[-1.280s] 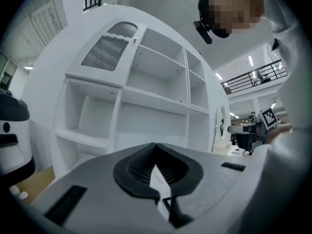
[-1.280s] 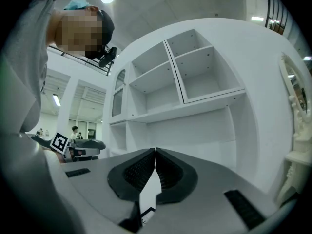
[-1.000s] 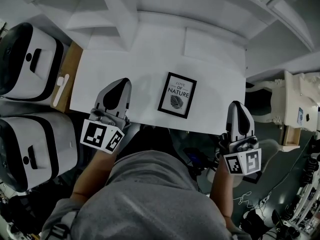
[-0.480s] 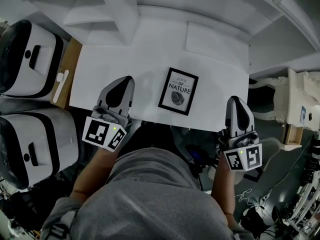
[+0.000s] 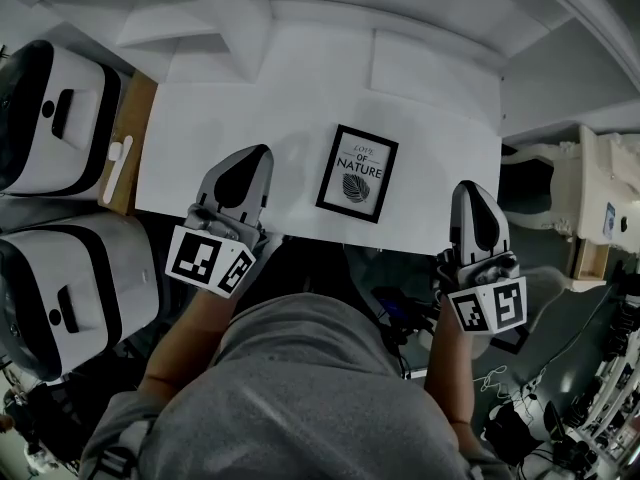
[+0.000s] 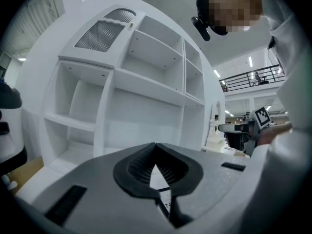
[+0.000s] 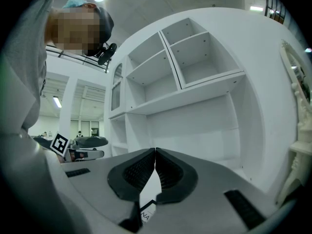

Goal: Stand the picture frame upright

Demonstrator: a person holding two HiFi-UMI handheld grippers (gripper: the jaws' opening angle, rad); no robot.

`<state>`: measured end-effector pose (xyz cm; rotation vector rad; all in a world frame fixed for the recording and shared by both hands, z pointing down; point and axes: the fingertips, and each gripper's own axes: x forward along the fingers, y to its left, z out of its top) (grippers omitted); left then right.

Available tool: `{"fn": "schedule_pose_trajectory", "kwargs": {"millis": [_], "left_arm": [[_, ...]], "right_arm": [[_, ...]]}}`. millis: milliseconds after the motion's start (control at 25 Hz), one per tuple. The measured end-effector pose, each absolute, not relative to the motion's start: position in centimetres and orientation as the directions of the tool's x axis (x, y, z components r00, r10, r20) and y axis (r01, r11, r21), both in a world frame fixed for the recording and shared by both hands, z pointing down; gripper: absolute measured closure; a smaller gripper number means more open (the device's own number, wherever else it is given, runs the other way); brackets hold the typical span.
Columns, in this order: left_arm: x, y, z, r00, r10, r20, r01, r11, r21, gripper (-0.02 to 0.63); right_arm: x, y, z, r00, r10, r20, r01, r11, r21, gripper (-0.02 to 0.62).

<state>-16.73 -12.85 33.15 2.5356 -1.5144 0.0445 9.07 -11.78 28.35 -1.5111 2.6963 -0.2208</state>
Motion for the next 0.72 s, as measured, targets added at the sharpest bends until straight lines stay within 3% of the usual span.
{"fn": "schedule_pose_trajectory", "kwargs": {"millis": [720], "left_arm": [[-16.0,-14.3,36.0,0.496,-0.85,0.177,-0.868,-0.478,0.136,0.598]], "right_arm": [[10.3,-14.1,30.7,-0.478,-0.874,0.093,-0.872,0.458,-0.174,0.569]]}}
